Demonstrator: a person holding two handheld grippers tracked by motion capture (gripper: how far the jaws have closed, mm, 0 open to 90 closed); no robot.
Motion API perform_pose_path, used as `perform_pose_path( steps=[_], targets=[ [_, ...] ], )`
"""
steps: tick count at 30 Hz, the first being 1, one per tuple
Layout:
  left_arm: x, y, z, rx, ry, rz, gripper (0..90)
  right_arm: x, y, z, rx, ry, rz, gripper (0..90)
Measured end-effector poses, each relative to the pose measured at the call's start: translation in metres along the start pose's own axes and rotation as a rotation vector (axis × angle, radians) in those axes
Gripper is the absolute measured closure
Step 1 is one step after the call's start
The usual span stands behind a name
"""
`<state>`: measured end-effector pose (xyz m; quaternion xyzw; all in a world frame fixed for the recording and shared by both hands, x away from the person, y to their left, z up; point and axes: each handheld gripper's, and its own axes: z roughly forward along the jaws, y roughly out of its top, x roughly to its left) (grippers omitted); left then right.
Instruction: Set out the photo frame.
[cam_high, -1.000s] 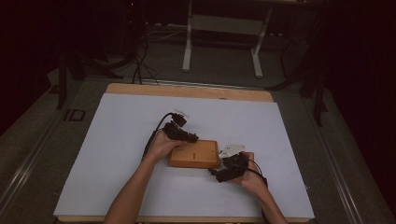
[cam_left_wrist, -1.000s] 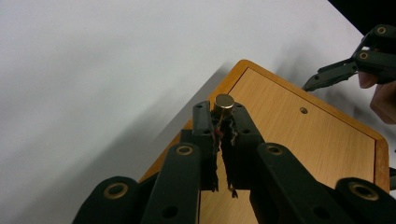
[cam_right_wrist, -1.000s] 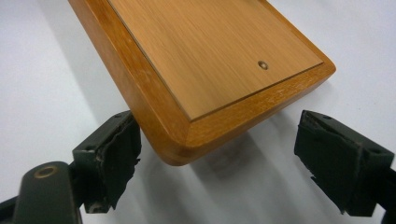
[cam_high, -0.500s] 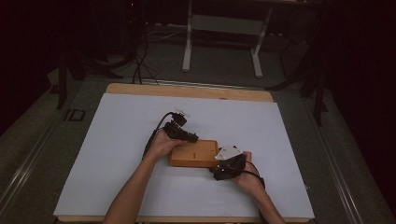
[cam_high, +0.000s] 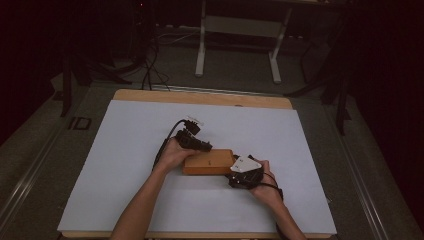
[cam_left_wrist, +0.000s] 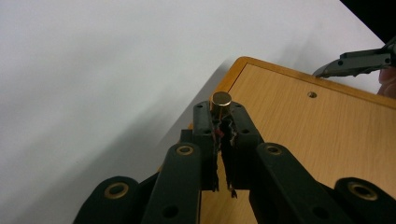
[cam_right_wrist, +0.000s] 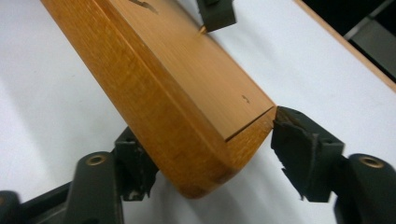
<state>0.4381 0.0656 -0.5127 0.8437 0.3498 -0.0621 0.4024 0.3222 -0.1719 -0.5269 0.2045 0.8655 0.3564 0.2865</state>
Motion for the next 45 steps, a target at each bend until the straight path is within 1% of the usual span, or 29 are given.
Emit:
perform_pose_path(
  steps=[4, 7, 8, 10, 13, 14, 16, 19, 22, 25, 27, 28, 30, 31, 34, 36, 38, 42, 45],
  targets=[
    [0.0, -0.001, -0.001, 0.0, -0.003, -0.001, 84.5, 0.0, 0.0, -0.002, -0.016, -0.015, 0.001, 39.2],
    [0.001, -0.003, -0.002, 0.009, -0.02, -0.006, 83.8, -0.001, 0.002, -0.006, -0.034, -0.019, -0.001, 42.7],
    [0.001, -0.004, -0.002, 0.011, -0.032, -0.016, 83.5, -0.001, 0.002, -0.007, -0.037, -0.022, -0.002, 44.3],
    [0.002, -0.005, -0.003, 0.023, -0.047, -0.02, 83.2, 0.0, 0.003, -0.009, -0.048, -0.018, -0.003, 46.2],
    [0.001, -0.006, -0.004, 0.044, -0.05, -0.009, 81.5, 0.0, 0.003, -0.013, -0.066, -0.032, -0.02, 54.5],
    [0.001, -0.006, -0.005, 0.043, -0.048, -0.002, 81.0, -0.002, 0.004, -0.014, -0.069, -0.009, -0.014, 55.6],
    [0.0, -0.006, -0.005, 0.042, -0.035, 0.006, 80.2, -0.002, 0.004, -0.014, -0.067, 0.002, -0.017, 57.1],
    [-0.001, -0.007, -0.006, 0.035, -0.028, 0.015, 77.3, -0.003, 0.003, -0.014, -0.065, 0.003, -0.012, 58.0],
    [-0.002, -0.007, -0.009, 0.017, -0.016, 0.024, 69.3, -0.004, 0.003, -0.014, -0.068, -0.002, -0.012, 60.0],
    [-0.001, -0.008, -0.015, -0.021, -0.02, 0.008, 64.7, -0.007, 0.002, -0.015, -0.075, -0.001, 0.007, 61.8],
    [-0.001, -0.009, -0.017, -0.025, -0.022, 0.005, 64.8, -0.008, 0.001, -0.016, -0.081, 0.004, 0.021, 62.2],
    [-0.001, -0.01, -0.018, -0.015, -0.018, 0.014, 65.3, -0.009, 0.002, -0.016, -0.085, 0.006, 0.024, 62.2],
    [-0.001, -0.011, -0.017, 0.002, 0.0, 0.018, 71.8, -0.008, 0.003, -0.017, -0.087, 0.008, 0.016, 62.0],
    [0.0, -0.012, -0.016, 0.006, -0.002, 0.019, 76.2, -0.007, 0.003, -0.017, -0.091, 0.01, 0.012, 61.8],
    [0.004, -0.014, -0.015, -0.004, -0.038, -0.002, 78.6, -0.005, 0.005, -0.019, -0.098, 0.023, -0.013, 60.4],
    [0.005, -0.015, -0.013, 0.002, -0.052, -0.002, 79.9, -0.002, 0.007, -0.02, -0.107, 0.042, -0.034, 58.7],
    [0.006, -0.016, -0.013, 0.004, -0.067, -0.012, 80.5, 0.0, 0.008, -0.021, -0.107, 0.043, -0.057, 58.0],
    [0.008, -0.016, -0.014, 0.012, -0.095, -0.016, 81.3, 0.001, 0.008, -0.021, -0.117, 0.069, -0.064, 55.1],
    [0.007, -0.015, -0.012, 0.019, -0.094, -0.017, 81.6, 0.002, 0.009, -0.02, -0.119, 0.081, -0.074, 51.7]
  ],
)
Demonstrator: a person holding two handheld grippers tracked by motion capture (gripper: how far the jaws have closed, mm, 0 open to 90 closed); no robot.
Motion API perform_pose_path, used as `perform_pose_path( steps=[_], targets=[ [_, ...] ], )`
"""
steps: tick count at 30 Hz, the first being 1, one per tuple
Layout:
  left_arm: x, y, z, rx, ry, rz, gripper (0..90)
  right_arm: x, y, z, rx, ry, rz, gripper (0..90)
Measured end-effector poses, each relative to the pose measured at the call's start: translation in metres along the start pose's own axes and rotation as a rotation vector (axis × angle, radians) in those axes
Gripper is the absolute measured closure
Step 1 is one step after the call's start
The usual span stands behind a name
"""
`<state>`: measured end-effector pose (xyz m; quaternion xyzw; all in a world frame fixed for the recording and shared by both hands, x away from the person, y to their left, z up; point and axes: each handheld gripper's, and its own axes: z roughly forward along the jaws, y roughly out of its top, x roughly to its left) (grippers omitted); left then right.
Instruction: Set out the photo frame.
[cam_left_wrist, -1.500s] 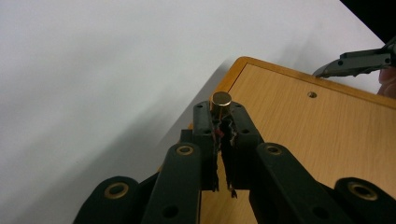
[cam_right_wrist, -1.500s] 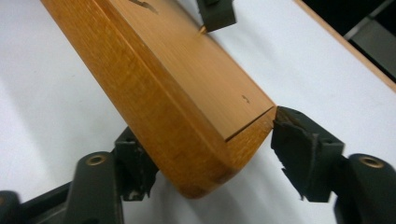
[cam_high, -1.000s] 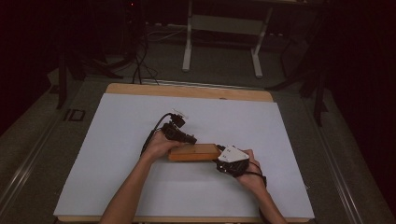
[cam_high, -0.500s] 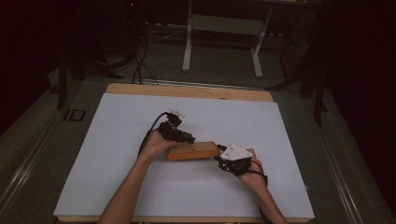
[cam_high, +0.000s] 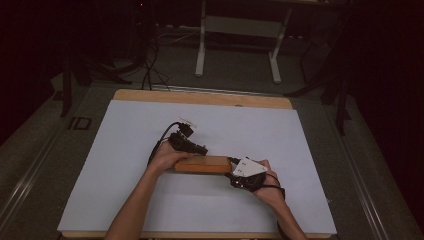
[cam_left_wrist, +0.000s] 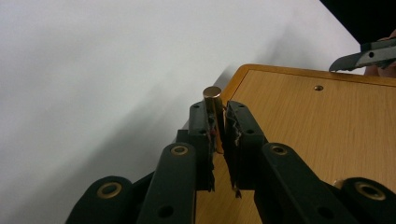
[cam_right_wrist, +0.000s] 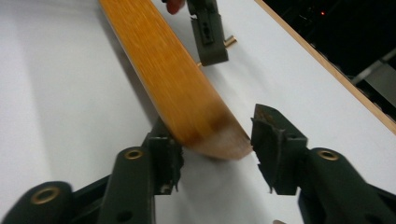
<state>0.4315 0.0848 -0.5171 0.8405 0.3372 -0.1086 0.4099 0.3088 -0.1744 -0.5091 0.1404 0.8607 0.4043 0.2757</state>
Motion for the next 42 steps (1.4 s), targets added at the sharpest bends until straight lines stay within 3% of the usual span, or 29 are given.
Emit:
perform_pose_path(
  steps=[5, 13, 22, 32, 38, 42],
  targets=[
    [-0.002, 0.001, 0.0, 0.004, 0.012, 0.013, 80.7, 0.005, 0.004, 0.004, -0.002, 0.006, -0.032, 52.7],
    [-0.003, 0.002, -0.008, -0.039, 0.038, 0.018, 70.1, 0.002, 0.005, 0.004, -0.019, -0.004, -0.014, 55.6],
    [-0.006, -0.005, -0.021, -0.076, 0.076, 0.039, 65.1, 0.001, 0.005, 0.004, -0.024, -0.006, -0.013, 57.5],
    [-0.004, -0.018, -0.043, -0.158, 0.159, 0.056, 64.0, 0.001, 0.006, 0.004, -0.021, -0.008, -0.014, 57.9],
    [-0.01, -0.031, -0.058, -0.215, 0.207, 0.067, 61.8, 0.001, 0.006, 0.004, -0.021, -0.008, -0.012, 57.9],
    [-0.013, -0.04, -0.066, -0.227, 0.251, 0.08, 61.1, 0.001, 0.006, 0.004, -0.018, -0.008, -0.014, 57.9]
  ],
)
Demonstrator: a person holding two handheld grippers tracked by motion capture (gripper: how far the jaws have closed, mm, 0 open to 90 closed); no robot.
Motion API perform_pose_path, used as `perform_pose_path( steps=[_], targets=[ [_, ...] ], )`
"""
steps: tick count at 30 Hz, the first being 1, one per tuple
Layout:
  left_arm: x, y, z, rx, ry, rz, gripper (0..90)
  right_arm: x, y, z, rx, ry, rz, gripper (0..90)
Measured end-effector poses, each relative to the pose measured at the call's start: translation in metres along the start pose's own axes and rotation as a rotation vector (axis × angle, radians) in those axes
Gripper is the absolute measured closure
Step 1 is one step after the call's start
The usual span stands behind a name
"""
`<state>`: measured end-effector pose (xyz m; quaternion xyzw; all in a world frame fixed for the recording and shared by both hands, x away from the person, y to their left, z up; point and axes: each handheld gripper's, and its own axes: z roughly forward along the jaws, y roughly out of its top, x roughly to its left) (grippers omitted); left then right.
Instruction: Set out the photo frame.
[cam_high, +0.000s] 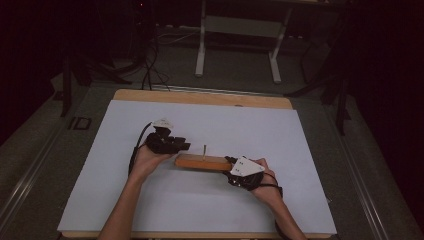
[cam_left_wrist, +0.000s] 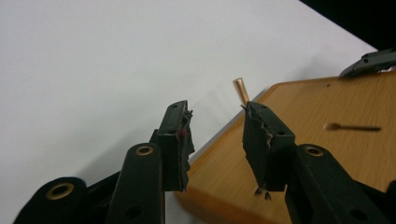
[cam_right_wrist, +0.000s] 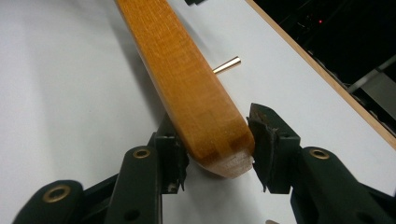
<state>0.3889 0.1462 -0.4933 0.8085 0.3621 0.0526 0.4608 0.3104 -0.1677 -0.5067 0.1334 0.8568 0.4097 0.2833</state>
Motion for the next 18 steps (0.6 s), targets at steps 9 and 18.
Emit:
perform_pose_path(
  steps=[9, 18],
  targets=[
    [-0.003, -0.019, -0.016, 0.003, 0.086, 0.033, 58.8, 0.0, 0.0, 0.0, -0.001, 0.0, 0.004, 57.9],
    [0.001, -0.035, -0.033, 0.004, 0.138, 0.053, 57.8, -0.001, 0.0, 0.0, -0.002, 0.002, 0.006, 58.0]
  ],
)
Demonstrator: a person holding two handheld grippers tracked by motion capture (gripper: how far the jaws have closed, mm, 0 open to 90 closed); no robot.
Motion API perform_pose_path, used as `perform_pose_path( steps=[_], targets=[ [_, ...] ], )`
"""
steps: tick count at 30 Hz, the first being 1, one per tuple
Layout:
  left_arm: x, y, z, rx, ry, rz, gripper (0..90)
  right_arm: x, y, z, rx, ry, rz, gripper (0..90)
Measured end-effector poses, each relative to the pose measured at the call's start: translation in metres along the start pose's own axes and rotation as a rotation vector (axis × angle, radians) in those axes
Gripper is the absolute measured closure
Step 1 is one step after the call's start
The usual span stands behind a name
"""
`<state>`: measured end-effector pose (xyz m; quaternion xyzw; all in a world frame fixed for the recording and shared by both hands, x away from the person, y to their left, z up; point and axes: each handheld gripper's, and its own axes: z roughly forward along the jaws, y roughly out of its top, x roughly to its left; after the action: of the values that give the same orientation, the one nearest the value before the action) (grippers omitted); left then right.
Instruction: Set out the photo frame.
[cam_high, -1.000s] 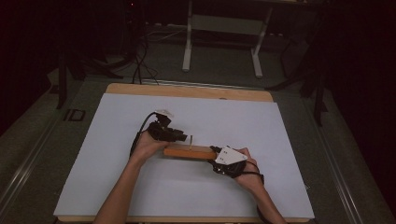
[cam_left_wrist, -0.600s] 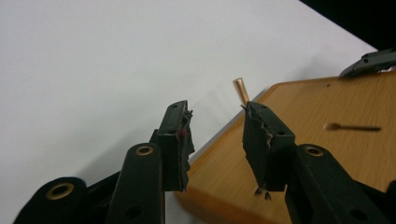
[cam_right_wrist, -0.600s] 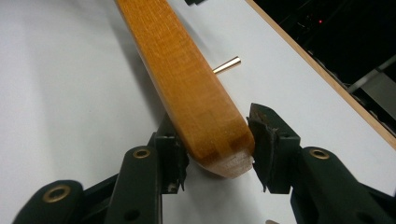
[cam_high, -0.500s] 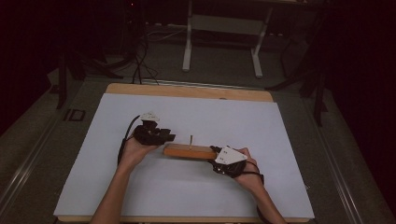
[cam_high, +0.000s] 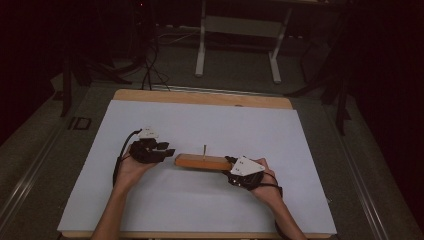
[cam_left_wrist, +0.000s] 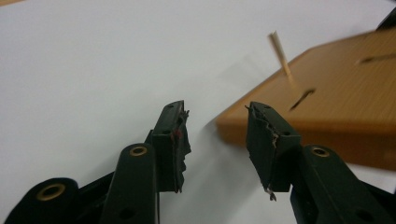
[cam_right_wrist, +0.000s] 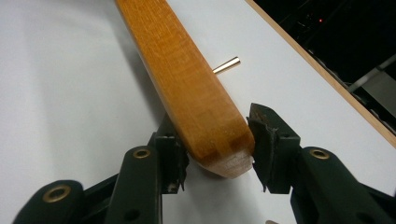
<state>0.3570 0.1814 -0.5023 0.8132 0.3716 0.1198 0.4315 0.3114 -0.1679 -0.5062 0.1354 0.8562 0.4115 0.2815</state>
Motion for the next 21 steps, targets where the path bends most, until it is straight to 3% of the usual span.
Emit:
perform_pose_path(
  steps=[10, 17, 21],
  targets=[
    [-0.011, -0.014, -0.008, 0.041, 0.024, 0.075, 54.2, -0.001, 0.001, 0.0, 0.004, 0.002, 0.003, 58.0],
    [-0.022, -0.019, -0.011, 0.079, 0.014, 0.136, 51.3, -0.002, 0.001, -0.001, 0.006, 0.005, 0.013, 58.0],
    [-0.027, -0.02, -0.011, 0.066, -0.024, 0.151, 51.2, -0.003, 0.001, -0.001, 0.006, 0.008, 0.016, 57.9]
  ],
)
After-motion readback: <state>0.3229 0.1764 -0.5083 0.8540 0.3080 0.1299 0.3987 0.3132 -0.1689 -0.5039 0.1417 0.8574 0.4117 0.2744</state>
